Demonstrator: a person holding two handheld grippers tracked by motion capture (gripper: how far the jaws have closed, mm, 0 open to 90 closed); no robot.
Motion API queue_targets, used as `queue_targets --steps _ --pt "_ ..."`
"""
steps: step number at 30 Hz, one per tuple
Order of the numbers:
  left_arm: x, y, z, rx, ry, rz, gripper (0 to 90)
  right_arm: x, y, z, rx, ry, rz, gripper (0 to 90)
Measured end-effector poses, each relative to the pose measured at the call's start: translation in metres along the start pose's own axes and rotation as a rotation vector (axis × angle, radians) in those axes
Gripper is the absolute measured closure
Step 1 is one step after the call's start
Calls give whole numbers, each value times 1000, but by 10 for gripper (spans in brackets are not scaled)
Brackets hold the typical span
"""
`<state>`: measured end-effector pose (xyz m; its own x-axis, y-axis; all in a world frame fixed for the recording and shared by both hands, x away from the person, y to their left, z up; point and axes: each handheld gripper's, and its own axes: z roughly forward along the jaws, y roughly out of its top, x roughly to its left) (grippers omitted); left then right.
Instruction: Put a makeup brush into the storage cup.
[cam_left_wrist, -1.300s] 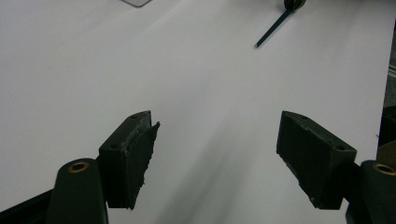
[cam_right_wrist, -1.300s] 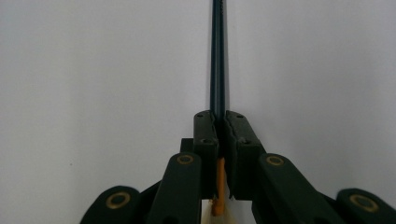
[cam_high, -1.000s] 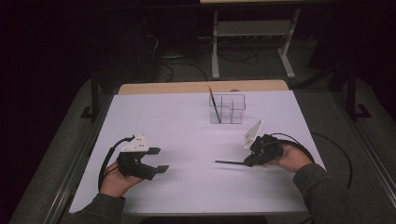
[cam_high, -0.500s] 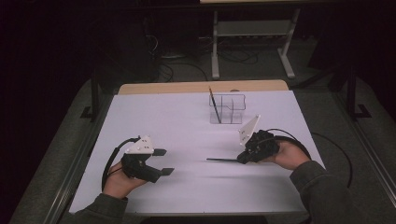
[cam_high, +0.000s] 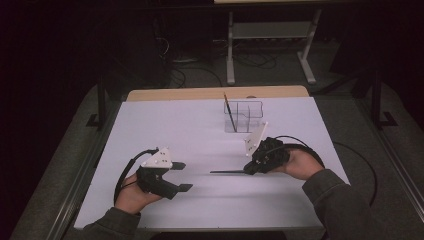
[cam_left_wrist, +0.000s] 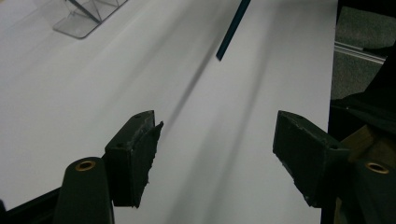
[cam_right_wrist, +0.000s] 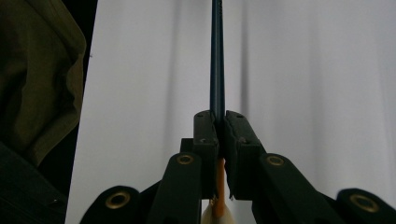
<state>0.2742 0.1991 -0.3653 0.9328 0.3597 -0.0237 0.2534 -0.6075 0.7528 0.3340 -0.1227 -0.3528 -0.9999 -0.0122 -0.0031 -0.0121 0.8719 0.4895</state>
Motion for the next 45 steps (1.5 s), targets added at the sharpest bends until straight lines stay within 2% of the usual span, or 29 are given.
queue_targets --steps 9,14,18,23,31,45 --pt "-6 19 2 21 -21 56 332 4 17 2 -9 18 -33 830" --pt "-9 26 7 34 -30 65 341 7 28 3 -16 24 -64 830" --pt "-12 30 13 40 -45 78 359 9 34 4 -11 34 -67 830" --pt "-14 35 19 68 -63 96 389 9 41 7 -15 39 -90 830" --pt "-13 37 28 110 -73 105 467 11 50 12 -10 50 -105 830" --pt "-13 36 38 150 -112 112 598 16 56 17 -14 66 -136 830"
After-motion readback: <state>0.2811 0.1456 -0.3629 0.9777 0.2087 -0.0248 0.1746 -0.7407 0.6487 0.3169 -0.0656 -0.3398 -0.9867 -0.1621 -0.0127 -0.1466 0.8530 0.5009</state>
